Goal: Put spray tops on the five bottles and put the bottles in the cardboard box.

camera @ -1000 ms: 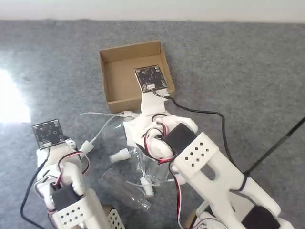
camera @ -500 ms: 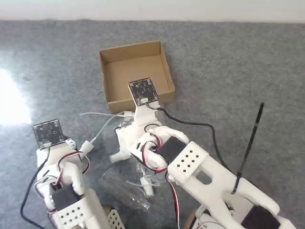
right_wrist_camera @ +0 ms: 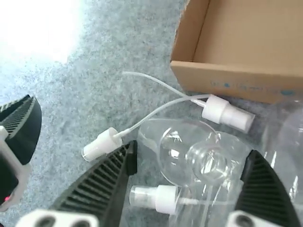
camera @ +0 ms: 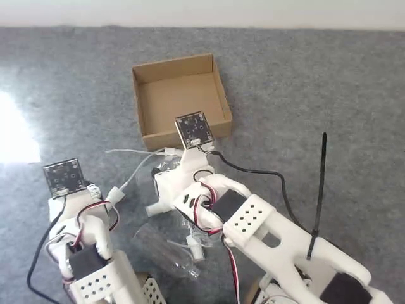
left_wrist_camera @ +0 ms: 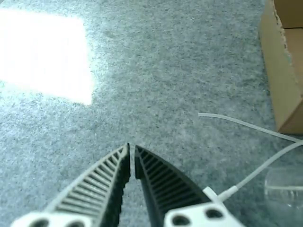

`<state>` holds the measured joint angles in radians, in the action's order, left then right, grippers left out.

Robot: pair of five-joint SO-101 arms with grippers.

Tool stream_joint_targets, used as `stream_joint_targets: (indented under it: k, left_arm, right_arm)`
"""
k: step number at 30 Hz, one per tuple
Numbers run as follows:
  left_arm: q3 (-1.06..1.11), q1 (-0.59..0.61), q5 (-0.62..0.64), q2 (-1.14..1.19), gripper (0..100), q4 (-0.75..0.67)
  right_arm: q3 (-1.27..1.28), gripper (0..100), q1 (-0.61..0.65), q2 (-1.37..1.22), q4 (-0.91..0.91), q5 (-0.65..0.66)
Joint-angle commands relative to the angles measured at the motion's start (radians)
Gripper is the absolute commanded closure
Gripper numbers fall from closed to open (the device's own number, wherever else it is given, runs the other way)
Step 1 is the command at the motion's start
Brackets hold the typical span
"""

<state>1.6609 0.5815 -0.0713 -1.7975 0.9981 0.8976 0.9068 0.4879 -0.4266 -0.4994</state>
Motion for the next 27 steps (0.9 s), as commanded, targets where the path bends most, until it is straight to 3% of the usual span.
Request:
stream_joint_targets:
  k: [1,7,14,27]
  left_arm:
    - [-0.019,0.005,-0.003,-0.014,99,-0.025]
    - [-0.019,0.005,-0.003,-0.014,99,-0.025]
    - [-0.019,0.005,-0.003,-0.014,99,-0.025]
    - [-0.019,0.005,-0.005,-0.014,99,-0.025]
  right_arm:
    - [-0.011,67.1,0.010,-0.013,0.076,-0.008]
    - [-0.012,68.0,0.010,-0.074,0.127,-0.006]
    - [-0.012,83.1,0.021,-0.082,0.128,-0.003]
    - [-0.012,82.7,0.015,-0.024,0.088,0.034]
